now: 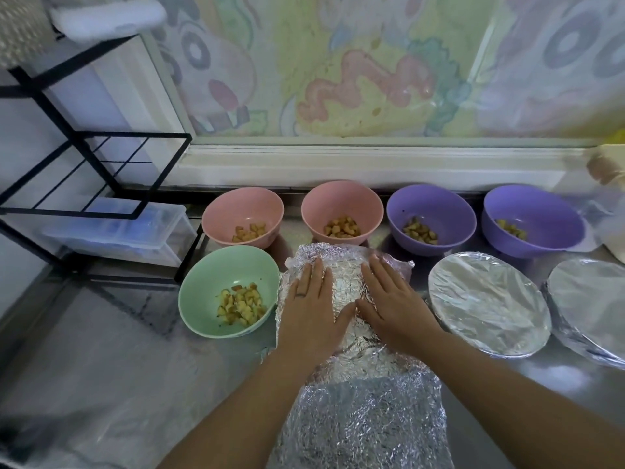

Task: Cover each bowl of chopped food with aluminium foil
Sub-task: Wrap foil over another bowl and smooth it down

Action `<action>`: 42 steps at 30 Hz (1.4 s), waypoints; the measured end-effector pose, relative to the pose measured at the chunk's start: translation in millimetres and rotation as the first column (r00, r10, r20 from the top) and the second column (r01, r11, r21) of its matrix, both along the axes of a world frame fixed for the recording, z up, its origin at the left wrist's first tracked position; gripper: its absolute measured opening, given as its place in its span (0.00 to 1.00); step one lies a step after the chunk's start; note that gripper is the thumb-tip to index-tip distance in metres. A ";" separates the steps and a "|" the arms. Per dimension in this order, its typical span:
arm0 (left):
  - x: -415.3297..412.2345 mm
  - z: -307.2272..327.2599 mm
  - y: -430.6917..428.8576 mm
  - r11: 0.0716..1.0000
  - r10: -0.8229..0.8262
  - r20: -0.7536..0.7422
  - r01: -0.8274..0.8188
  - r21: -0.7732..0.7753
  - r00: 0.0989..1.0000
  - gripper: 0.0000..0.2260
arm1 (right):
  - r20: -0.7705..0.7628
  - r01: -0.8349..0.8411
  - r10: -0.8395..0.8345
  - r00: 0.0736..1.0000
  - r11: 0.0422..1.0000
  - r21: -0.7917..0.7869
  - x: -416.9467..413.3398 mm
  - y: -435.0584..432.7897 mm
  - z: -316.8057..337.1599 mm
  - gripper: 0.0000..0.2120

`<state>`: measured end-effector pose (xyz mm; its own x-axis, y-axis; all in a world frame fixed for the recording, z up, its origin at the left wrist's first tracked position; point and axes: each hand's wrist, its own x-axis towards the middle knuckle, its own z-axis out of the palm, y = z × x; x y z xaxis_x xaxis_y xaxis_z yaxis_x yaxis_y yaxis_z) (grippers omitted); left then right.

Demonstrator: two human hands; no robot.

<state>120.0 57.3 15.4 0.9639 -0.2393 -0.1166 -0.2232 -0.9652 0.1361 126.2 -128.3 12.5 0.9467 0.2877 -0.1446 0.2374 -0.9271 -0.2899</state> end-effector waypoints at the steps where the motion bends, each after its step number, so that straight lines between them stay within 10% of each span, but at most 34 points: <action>1: 0.4 -0.9 0.9 1.000 0.003 0.006 -0.003 -0.021 1.000 0.40 | 0.001 0.002 -0.002 1.000 1.000 -0.009 -0.5 0.1 -0.9 0.42; 19: 22.7 -4.5 6.5 0.976 0.051 0.120 -0.025 -0.214 0.991 0.24 | 0.234 -0.154 0.173 0.957 0.983 -0.096 34.6 22.6 -2.6 0.29; 32: 25.1 -4.8 10.0 0.821 0.214 -0.062 -0.214 -0.530 0.975 0.18 | -0.037 0.143 -0.140 0.989 0.985 0.098 50.2 30.7 11.3 0.17; 38: 23.3 -0.1 10.7 0.876 0.168 0.014 -0.143 -0.460 0.986 0.21 | -0.066 0.192 -0.181 0.981 0.906 0.377 48.8 22.5 26.6 0.17; 42: -1.5 2.9 9.2 0.958 -0.059 0.208 0.115 -0.264 0.976 0.30 | 0.017 0.150 -0.161 0.987 0.951 0.272 10.0 8.9 29.6 0.30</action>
